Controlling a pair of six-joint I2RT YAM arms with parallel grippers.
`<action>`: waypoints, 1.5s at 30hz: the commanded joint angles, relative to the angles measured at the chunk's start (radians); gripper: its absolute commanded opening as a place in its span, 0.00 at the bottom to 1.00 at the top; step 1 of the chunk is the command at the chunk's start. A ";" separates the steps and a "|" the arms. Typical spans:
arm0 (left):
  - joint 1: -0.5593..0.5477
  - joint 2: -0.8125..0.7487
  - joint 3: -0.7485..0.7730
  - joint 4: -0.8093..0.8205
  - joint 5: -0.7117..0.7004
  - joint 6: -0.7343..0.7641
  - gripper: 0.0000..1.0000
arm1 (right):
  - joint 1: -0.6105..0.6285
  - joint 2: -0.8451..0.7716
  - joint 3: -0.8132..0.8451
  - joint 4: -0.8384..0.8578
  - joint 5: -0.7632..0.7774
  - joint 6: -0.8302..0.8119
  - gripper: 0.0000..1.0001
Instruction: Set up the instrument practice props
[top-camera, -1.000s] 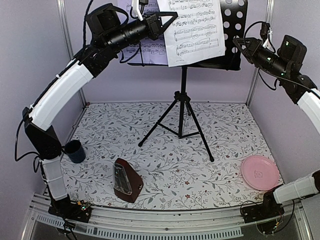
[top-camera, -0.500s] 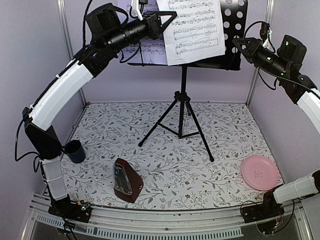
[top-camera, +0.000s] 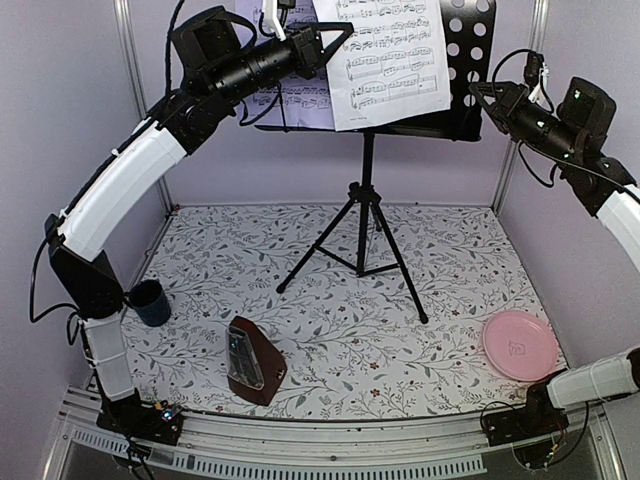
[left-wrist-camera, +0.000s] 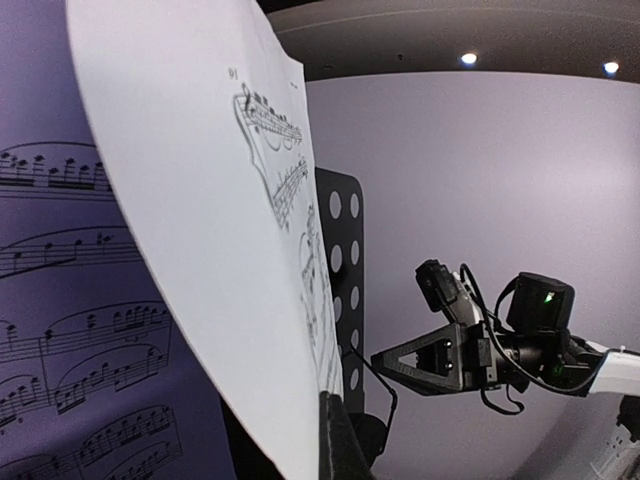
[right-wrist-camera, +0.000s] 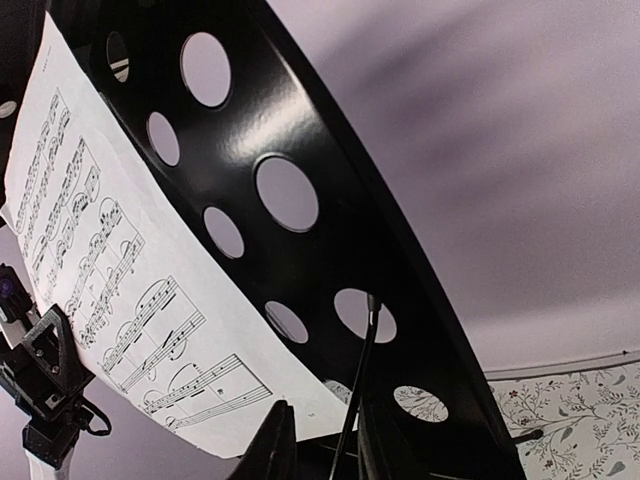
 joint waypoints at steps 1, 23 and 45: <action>0.013 0.016 0.014 0.011 -0.010 0.008 0.00 | -0.004 -0.028 -0.020 0.010 0.021 0.014 0.24; 0.015 0.024 0.002 0.032 -0.004 0.003 0.00 | -0.002 0.017 -0.050 0.066 -0.047 0.115 0.03; 0.017 0.080 0.018 0.050 -0.003 -0.012 0.00 | 0.043 -0.037 -0.154 0.203 -0.047 0.034 0.00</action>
